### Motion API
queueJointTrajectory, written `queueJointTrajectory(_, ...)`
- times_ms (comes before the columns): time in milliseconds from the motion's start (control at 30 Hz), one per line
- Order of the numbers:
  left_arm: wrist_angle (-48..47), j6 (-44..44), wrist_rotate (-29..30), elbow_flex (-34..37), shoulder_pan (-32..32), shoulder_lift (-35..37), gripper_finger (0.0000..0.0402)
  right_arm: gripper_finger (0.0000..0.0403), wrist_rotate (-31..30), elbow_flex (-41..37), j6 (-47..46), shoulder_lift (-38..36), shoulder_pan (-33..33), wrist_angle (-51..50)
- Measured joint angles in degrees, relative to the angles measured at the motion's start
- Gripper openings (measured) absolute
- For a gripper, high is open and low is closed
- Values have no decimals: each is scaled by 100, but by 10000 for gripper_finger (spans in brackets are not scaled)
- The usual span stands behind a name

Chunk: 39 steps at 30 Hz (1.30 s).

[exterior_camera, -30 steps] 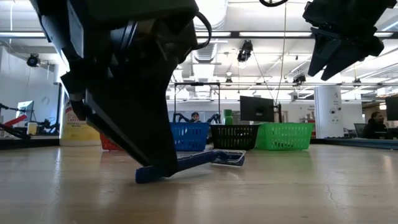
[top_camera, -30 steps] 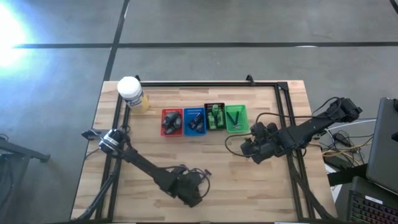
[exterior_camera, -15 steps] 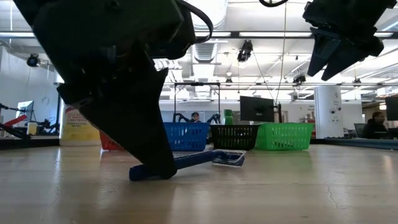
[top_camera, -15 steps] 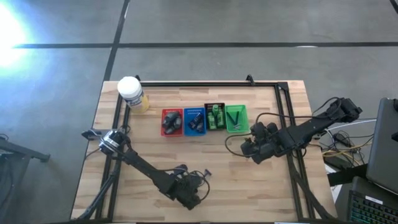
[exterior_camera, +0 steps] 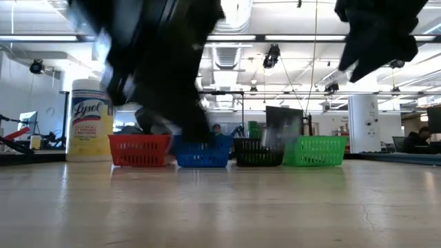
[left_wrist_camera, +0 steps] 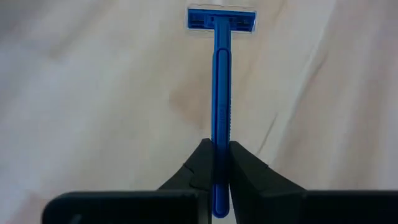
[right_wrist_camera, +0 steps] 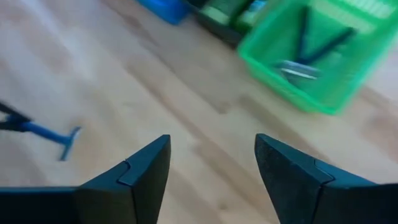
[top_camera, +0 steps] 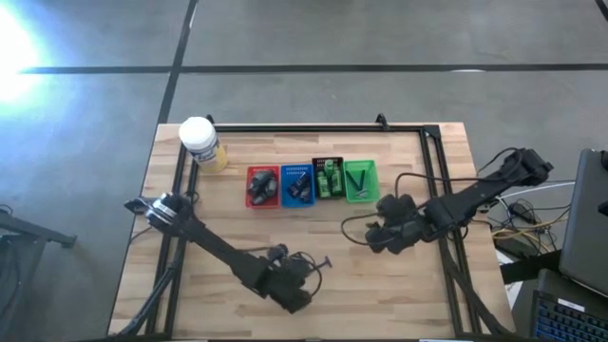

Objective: Pick & Place Travel size toiletries
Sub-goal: Put the blue razor into the green bin

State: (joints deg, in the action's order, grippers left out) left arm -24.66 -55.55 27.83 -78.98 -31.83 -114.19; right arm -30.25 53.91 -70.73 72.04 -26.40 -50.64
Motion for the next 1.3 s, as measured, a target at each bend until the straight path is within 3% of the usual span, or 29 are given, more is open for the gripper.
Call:
queueJointTrajectory(133,46,1,433,-24,73,504,27,220,-62,4,3,-206,-117,470)
queueJointTrajectory(300,68,6,1212,-20,193,1183,27,229,-692,115,-66,-629,-424,515)
queueJointTrajectory(467,353,126,1793,57,342,1764,27,250,-1398,243,1034,-1042,-941,1224)
queueJointTrajectory(567,1304,812,1824,156,448,2089,27,262,-1484,245,1759,-1185,-1080,2032)
queueJointTrajectory(700,3075,1934,1258,399,687,2330,27,275,-1343,229,2635,-1151,-1064,3161)
queueJointTrajectory(800,3814,2417,641,433,931,2339,27,284,-1286,234,3346,-1049,-988,3929)
queueJointTrajectory(933,4032,2553,50,413,1228,2343,27,292,-1261,337,3903,-998,-865,4418)
queueJointTrajectory(1300,4605,2752,-1117,413,1751,2306,27,309,-1194,389,4045,-1000,-479,4438)
